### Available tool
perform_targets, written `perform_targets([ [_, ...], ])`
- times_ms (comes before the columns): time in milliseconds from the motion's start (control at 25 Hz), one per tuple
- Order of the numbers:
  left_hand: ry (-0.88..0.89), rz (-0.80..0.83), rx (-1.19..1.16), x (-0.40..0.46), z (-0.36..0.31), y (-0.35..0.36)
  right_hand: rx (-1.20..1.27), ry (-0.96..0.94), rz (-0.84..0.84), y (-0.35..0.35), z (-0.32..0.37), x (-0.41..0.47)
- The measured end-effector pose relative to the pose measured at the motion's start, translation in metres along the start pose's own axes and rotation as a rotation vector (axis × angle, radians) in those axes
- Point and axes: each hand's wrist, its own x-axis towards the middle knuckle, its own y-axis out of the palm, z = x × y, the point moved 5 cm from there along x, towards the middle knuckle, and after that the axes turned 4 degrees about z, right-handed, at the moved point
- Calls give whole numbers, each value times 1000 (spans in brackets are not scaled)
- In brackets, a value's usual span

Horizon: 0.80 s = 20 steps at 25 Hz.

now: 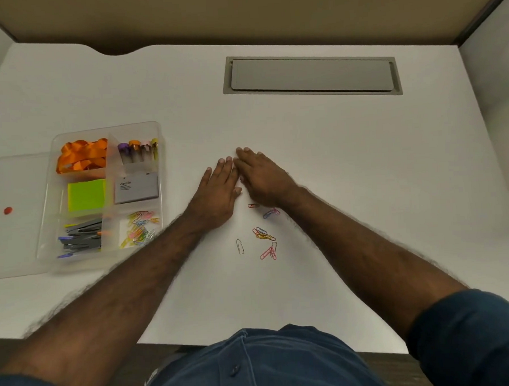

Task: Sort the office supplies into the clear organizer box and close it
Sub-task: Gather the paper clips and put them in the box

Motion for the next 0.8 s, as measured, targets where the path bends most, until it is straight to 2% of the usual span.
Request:
perform_targets([
  [280,123,-80,-106,-89,-29,27,69,29,1,40,26,-99],
  [520,226,-120,-228,-155,-59,35,164,39,16,53,54,-151],
  [600,220,-219,-228,-171,-61,35,254,122,-44,43,48,-162],
  [680,171,-309,-224,-183,-57,37,300,294,-137,36,29,-173],
  [800,153,-324,-222,-193,-57,43,314,536,-127,40,8,-184],
])
